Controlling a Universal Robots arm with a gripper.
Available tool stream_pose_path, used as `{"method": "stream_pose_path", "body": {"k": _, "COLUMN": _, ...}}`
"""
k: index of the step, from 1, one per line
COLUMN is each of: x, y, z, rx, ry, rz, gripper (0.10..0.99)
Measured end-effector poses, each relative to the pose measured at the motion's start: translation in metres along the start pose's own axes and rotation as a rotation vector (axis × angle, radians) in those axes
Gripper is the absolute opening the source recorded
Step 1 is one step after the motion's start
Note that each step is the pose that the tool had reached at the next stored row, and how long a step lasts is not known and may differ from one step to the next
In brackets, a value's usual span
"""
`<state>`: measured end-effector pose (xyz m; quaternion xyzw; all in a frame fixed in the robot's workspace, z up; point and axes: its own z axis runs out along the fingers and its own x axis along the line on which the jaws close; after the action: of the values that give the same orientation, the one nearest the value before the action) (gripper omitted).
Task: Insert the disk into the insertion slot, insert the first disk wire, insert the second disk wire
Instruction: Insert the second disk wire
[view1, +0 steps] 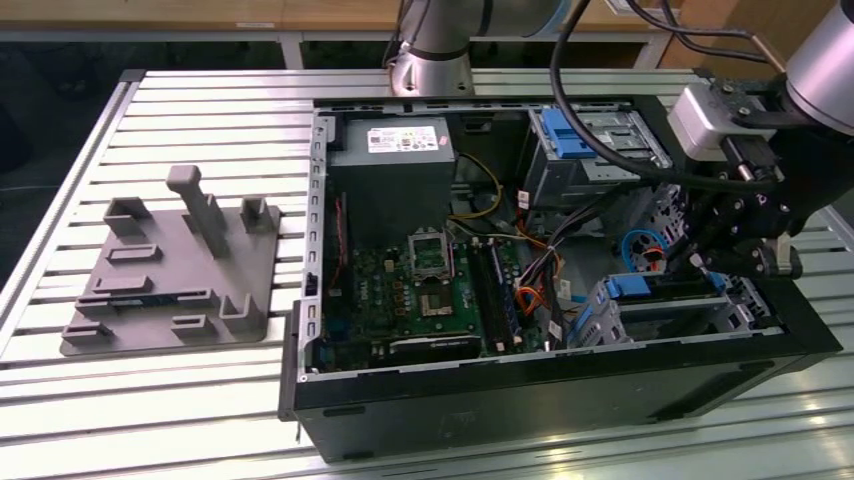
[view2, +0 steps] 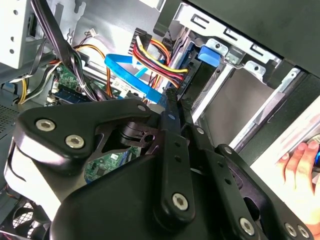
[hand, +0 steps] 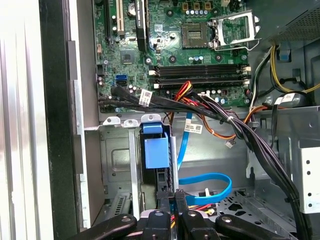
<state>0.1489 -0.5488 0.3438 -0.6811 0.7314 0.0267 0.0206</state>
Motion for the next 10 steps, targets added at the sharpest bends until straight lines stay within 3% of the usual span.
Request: {"method": "stream_pose_path", "body": {"k": 10, "x": 0.0001, "y": -0.0012, "z": 0.0026, "rx": -0.004, "ry": 0.0002, "rz": 0.0, "gripper": 0.161}}
